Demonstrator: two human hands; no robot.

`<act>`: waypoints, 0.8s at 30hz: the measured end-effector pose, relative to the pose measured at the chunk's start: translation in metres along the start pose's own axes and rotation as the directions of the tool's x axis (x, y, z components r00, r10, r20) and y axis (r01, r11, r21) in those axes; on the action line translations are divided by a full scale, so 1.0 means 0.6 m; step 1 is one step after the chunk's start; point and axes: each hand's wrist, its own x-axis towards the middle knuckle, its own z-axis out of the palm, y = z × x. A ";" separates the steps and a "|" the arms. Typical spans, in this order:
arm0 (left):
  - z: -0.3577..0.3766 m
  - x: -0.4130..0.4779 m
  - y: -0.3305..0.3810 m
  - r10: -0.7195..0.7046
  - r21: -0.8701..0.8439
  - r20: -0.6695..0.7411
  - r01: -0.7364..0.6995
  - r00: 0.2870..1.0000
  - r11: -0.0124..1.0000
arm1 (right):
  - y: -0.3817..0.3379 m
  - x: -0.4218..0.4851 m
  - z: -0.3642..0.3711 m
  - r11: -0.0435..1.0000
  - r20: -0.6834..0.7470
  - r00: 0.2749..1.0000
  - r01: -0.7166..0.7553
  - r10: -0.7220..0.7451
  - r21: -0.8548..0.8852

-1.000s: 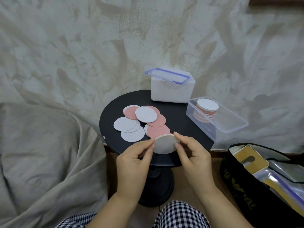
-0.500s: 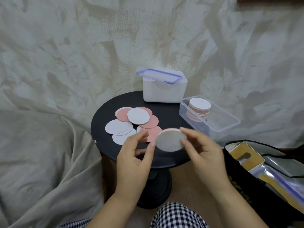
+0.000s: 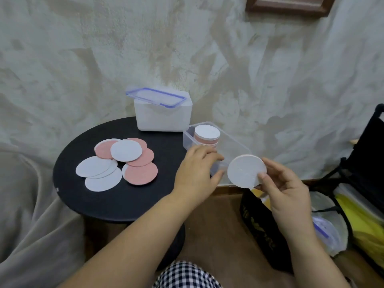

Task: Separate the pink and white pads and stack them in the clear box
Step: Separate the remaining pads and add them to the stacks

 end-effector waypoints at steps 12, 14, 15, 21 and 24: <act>-0.058 -0.037 -0.055 0.022 0.038 -0.067 -0.020 0.998 0.999 | -0.007 0.020 0.017 0.998 0.080 0.996 -0.037 0.032 0.056; -0.071 -0.046 -0.061 -0.001 0.028 -0.069 0.003 0.998 1.000 | -0.018 0.028 0.027 0.994 0.124 0.992 -0.047 0.034 0.101; -0.077 -0.050 -0.064 -0.021 0.013 -0.069 0.022 0.997 1.000 | -0.025 0.034 0.033 0.992 0.153 0.988 -0.051 0.033 0.119; -0.090 -0.072 -0.074 -0.196 -0.169 -0.108 0.176 0.975 0.970 | -0.075 0.092 0.072 0.999 0.359 0.933 -0.039 0.028 0.022; -0.087 -0.073 -0.068 -0.343 -0.325 -0.093 0.297 0.935 0.898 | -0.092 0.130 0.093 0.985 0.514 0.849 -0.042 0.125 -0.169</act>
